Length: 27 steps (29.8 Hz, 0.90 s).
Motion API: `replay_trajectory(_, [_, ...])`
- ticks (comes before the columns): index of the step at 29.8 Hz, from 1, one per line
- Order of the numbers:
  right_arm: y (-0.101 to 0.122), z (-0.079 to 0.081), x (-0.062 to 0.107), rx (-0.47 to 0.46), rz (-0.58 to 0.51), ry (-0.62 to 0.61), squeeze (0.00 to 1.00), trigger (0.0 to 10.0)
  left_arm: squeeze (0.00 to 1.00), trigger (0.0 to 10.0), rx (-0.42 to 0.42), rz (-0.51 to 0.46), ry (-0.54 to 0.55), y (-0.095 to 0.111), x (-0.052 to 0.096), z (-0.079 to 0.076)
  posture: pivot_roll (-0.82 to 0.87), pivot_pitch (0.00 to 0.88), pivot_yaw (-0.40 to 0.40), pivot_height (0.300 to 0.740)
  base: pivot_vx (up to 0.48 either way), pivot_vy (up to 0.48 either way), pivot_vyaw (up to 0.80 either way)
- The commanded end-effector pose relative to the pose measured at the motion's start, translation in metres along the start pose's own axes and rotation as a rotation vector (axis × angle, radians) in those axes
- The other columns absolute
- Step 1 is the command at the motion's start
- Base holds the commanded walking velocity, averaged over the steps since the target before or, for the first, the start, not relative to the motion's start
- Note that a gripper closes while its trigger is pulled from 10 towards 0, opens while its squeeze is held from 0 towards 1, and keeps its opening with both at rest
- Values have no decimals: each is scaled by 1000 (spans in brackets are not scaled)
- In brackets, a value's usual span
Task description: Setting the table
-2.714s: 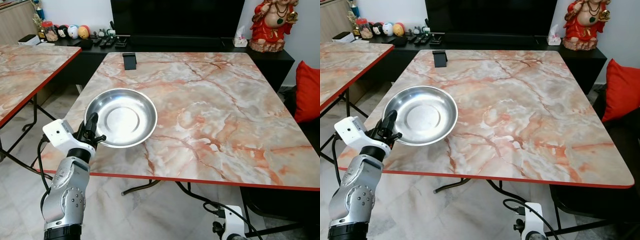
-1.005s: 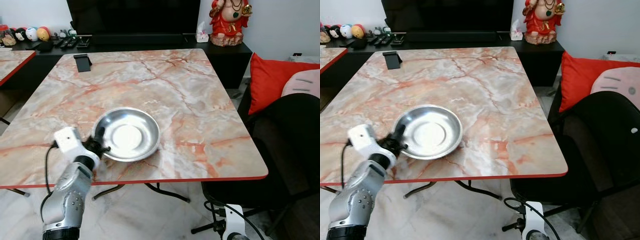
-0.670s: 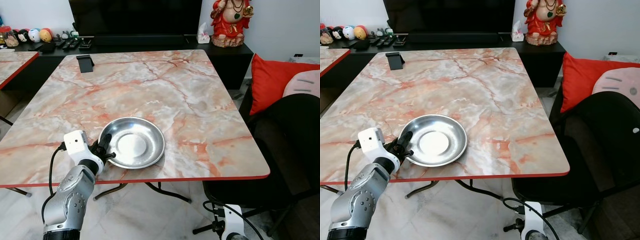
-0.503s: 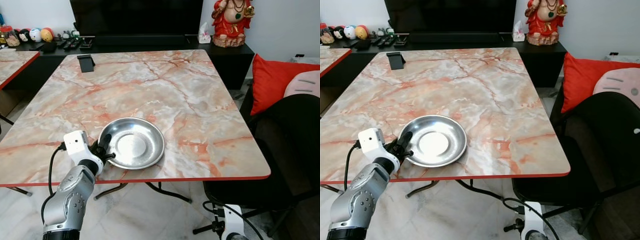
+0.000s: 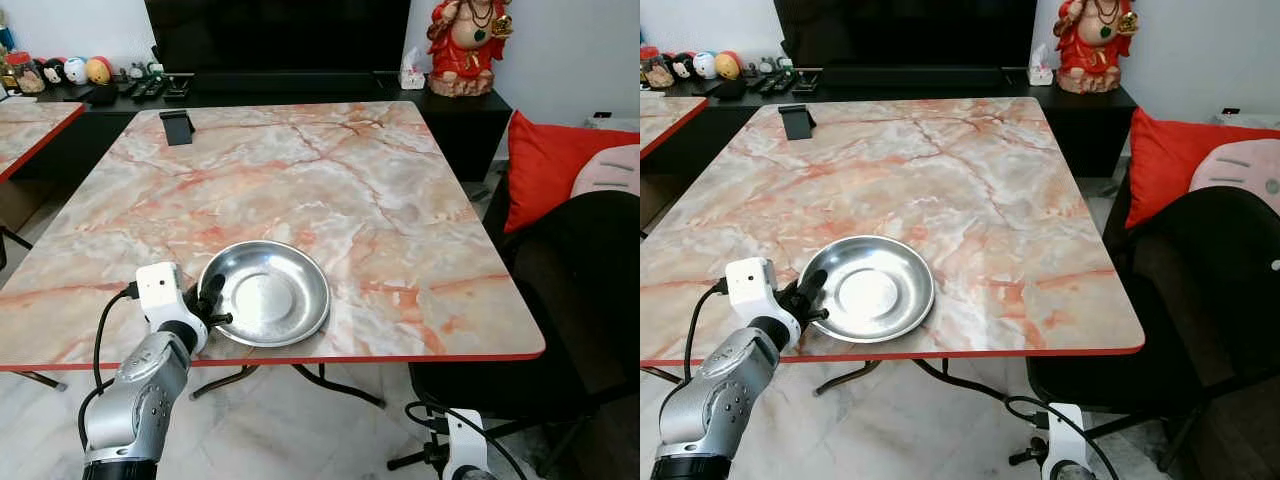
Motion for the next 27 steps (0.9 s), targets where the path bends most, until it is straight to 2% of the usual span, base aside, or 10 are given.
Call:
replay_trajectory(1, [1, 1, 0, 7, 3, 3, 0, 10000, 639, 10000, -31, 61, 18, -11, 0, 3, -55, 0, 22, 707, 0, 0, 0])
replay_trajectory(4, [1, 1, 0, 9, 3, 5, 0, 10000, 647, 10000, -28, 61, 14, -11, 0, 2, -54, 0, 21, 707, 0, 0, 0])
replay_trajectory(5, [1, 1, 0, 9, 3, 6, 0, 10000, 722, 10000, -30, 62, 12, -11, 0, 2, -53, 0, 20, 707, 0, 0, 0])
replay_trajectory(7, [1, 1, 0, 9, 3, 6, 0, 10000, 725, 10000, -31, 63, 10, -11, 0, 1, -53, 0, 20, 707, 0, 0, 0])
replay_trajectory(8, [1, 1, 0, 9, 3, 5, 0, 10000, 765, 10000, -33, 66, 6, -11, 0, 1, -52, 0, 19, 707, 0, 0, 0])
replay_trajectory(13, [1, 1, 0, 10, 3, 6, 0, 10000, 745, 10000, -87, 82, 4, -14, -1, 0, -53, 0, 20, 707, 0, 0, 0])
replay_trajectory(22, [1, 2, 0, 10, 3, 8, 0, 10000, 710, 10000, -93, 76, -14, -13, -3, -5, -49, 0, 19, 707, 0, 0, 0])
replay_trajectory(24, [1, 2, 0, 10, 3, 10, 0, 10000, 616, 10000, -101, 73, -9, -12, -3, -5, -50, 0, 19, 707, 0, 0, 0])
replay_trajectory(26, [1, 2, 0, 10, 3, 10, 0, 10000, 0, 10000, -114, 63, -2, -10, -4, -4, -49, 0, 19, 707, 0, 0, 0])
replay_trajectory(27, [1, 2, 0, 10, 3, 10, 0, 10000, 0, 10000, -114, 63, -2, -10, -4, -4, -49, 0, 19, 707, 0, 0, 0])
Point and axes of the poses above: a point about 5 cm out from each wrist's last joint towards the gripper, its own x axis pointing back from the gripper into the wrist, its own y axis along the axis of the wrist's last joint, z = x × y, the point moved 1 cm from there along -x, pointing out of the wrist towards the gripper, and after that the axes turned 10 degrees about -x, right-handed, at the moved point
